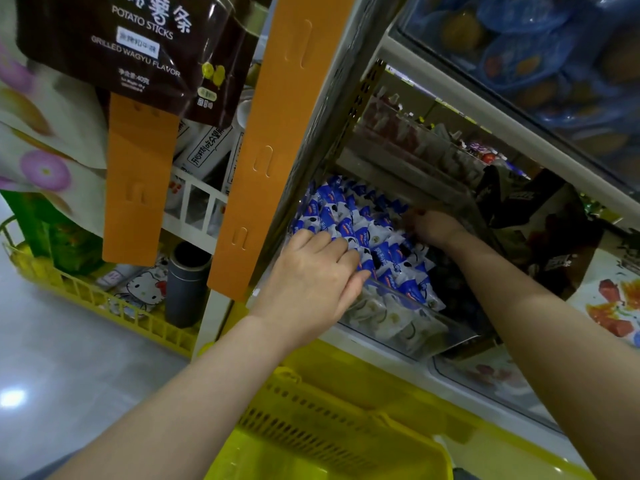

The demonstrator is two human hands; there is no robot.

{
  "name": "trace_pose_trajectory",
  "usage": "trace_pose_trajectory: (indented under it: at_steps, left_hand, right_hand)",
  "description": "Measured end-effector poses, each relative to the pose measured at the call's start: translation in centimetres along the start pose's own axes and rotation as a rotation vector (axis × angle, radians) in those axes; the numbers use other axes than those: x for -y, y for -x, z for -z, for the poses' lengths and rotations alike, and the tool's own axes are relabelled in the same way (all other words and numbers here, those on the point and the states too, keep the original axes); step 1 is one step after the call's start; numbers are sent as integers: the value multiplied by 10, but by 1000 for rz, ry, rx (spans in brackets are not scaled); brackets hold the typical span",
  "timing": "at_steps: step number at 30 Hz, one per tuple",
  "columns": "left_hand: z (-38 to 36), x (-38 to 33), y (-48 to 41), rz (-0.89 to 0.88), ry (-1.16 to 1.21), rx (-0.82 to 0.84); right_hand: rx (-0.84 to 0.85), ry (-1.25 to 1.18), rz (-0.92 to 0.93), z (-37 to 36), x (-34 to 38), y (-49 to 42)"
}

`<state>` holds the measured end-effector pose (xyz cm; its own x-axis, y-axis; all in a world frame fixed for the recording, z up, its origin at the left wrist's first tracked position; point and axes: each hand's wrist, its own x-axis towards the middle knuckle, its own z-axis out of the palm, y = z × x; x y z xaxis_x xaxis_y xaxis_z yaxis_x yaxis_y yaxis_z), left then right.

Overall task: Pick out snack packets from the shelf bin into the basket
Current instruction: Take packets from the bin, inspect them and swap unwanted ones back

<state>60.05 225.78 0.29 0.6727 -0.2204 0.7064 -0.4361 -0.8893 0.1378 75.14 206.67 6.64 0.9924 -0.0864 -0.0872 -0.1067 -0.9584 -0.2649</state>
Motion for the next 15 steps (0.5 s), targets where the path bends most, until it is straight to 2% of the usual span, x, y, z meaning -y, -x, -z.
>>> trace_pose_trajectory:
  at_steps: [2, 5, 8, 13, 15]
  left_hand:
    - [0, 0, 0, 0, -1, 6]
    - [2, 0, 0, 2, -1, 24]
    - [3, 0, 0, 6, 10, 39]
    - [7, -1, -1, 23, 32, 79]
    - [9, -2, -1, 33, 38, 104]
  right_hand:
    - [-45, 51, -35, 2, -4, 2]
    - [46, 127, -92, -2, -6, 4]
    - [91, 76, -125, -7, -5, 4]
    - [18, -7, -138, -8, -5, 7]
    - [-60, 2, -124, -5, -3, 12]
